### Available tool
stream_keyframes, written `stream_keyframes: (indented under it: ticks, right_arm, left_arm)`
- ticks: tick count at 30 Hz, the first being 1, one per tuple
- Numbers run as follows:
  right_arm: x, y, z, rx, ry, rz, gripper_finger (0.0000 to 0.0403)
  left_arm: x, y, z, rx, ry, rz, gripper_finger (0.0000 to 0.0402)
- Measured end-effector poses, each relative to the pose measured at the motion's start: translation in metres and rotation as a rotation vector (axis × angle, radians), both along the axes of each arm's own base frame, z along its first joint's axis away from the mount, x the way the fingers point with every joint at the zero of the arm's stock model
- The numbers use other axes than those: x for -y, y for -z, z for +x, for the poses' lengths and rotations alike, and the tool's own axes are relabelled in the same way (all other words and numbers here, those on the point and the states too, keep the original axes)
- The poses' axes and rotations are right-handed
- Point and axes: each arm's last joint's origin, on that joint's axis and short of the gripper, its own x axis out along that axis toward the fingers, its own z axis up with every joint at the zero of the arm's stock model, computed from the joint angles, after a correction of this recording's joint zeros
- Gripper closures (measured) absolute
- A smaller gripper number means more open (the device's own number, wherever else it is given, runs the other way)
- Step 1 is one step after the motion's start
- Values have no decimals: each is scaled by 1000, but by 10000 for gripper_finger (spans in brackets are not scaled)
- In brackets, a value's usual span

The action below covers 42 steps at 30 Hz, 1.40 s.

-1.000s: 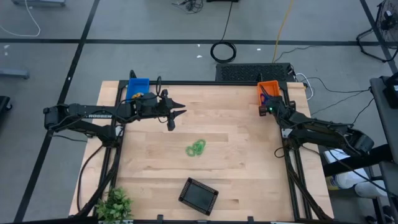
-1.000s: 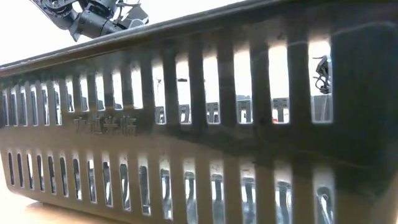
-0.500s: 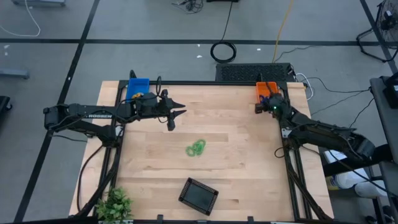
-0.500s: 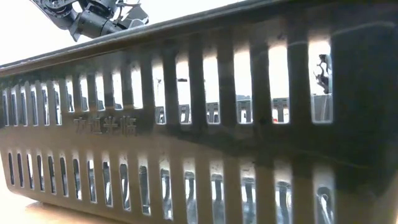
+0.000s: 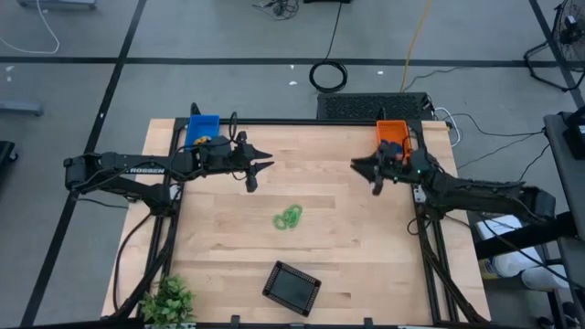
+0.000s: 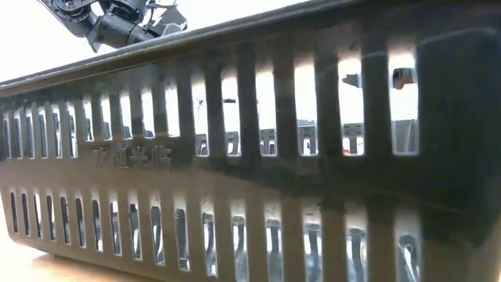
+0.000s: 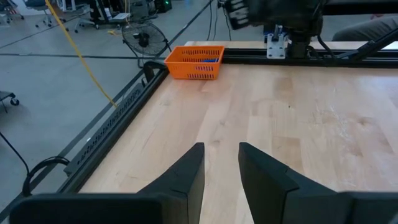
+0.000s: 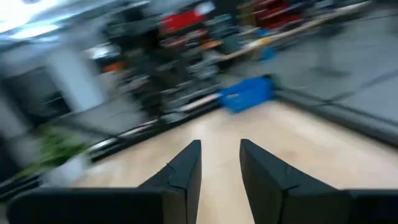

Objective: Sort spring keychains into baskets
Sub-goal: Put the green spring keychain into the black basket

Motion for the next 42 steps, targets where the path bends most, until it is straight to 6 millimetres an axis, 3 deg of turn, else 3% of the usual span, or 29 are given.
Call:
stream_keyframes:
  ticks: [6,10,17,24,27,33,37,42]
  right_arm:
    - [-34,2,12,-6,-236,-11,307]
    - [-51,3,17,-4,-344,-29,309]
    - [-66,5,24,6,-353,-83,310]
    - [-68,12,28,-42,-288,-76,311]
    - [-68,13,29,-45,-289,-76,311]
    - [-68,12,31,-23,-287,-82,312]
    - [-68,12,31,-22,-287,-85,312]
    - [-68,13,31,-37,-288,-79,312]
  left_arm:
    - [0,0,0,10,-3,-16,293]
    - [6,-5,3,106,-8,-215,293]
    - [23,-3,7,99,79,-354,293]
    - [65,35,29,-93,358,-441,293]
    - [72,53,39,-154,279,-394,293]
    - [66,83,64,-278,77,-433,292]
    - [65,90,80,-294,50,-393,275]
    - [68,94,87,-315,58,-357,229]
